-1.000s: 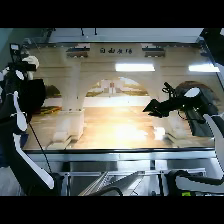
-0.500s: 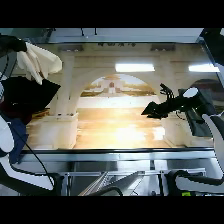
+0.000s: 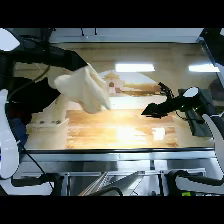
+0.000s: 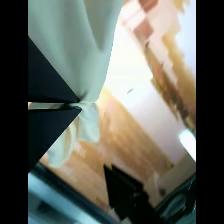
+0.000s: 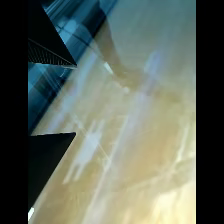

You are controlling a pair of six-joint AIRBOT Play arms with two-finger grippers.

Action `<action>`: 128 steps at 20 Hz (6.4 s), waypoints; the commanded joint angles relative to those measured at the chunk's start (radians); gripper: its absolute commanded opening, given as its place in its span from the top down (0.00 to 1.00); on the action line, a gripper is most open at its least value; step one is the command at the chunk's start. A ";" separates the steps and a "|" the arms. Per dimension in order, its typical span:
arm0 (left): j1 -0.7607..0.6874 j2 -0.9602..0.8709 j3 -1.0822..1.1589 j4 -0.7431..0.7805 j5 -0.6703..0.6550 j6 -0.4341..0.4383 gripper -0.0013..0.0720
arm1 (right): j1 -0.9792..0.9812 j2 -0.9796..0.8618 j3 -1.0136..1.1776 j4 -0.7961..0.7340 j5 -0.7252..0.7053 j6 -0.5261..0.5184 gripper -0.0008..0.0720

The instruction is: Fold the shirts.

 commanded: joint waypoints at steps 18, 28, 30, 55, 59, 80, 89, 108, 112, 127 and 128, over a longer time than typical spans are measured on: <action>0.118 0.056 -0.522 0.151 -0.064 -0.120 0.05 | -0.081 0.192 -0.190 -0.004 0.082 -0.035 0.35; 0.164 0.017 -0.808 0.115 0.450 -0.037 0.05 | 0.230 0.026 -0.367 0.205 -0.303 -0.069 0.35; 0.136 -0.051 -0.767 0.115 0.455 -0.037 0.05 | 0.241 -0.018 -0.367 0.306 -0.311 -0.149 0.40; 0.142 -0.491 -0.238 0.096 0.176 -0.029 0.30 | 0.241 -0.035 -0.367 0.478 -0.352 -0.282 0.58; 0.154 -0.507 -0.238 0.096 0.142 -0.023 0.96 | 0.240 -0.035 -0.367 0.478 -0.352 -0.290 0.77; 0.269 0.789 -0.254 0.272 0.175 -0.018 0.96 | -0.362 0.464 0.477 0.628 0.100 -0.166 0.96; 0.216 0.669 -0.825 0.131 0.203 0.068 0.96 | -0.317 0.437 -0.117 0.506 0.102 -0.176 0.96; 0.144 -0.055 -0.694 0.123 0.255 0.180 0.96 | -0.063 0.253 -0.319 0.330 0.019 -0.193 0.31; 0.145 -0.053 -0.694 0.123 0.244 0.180 0.96 | 0.272 0.229 -0.456 0.285 -0.313 -0.134 0.29; 0.145 -0.053 -0.694 0.122 0.199 0.188 0.96 | 0.349 0.026 -0.294 0.443 -0.473 -0.252 0.96; 0.145 -0.053 -0.694 0.122 0.199 0.188 0.96 | 0.349 0.034 -0.273 0.479 -0.443 -0.270 0.96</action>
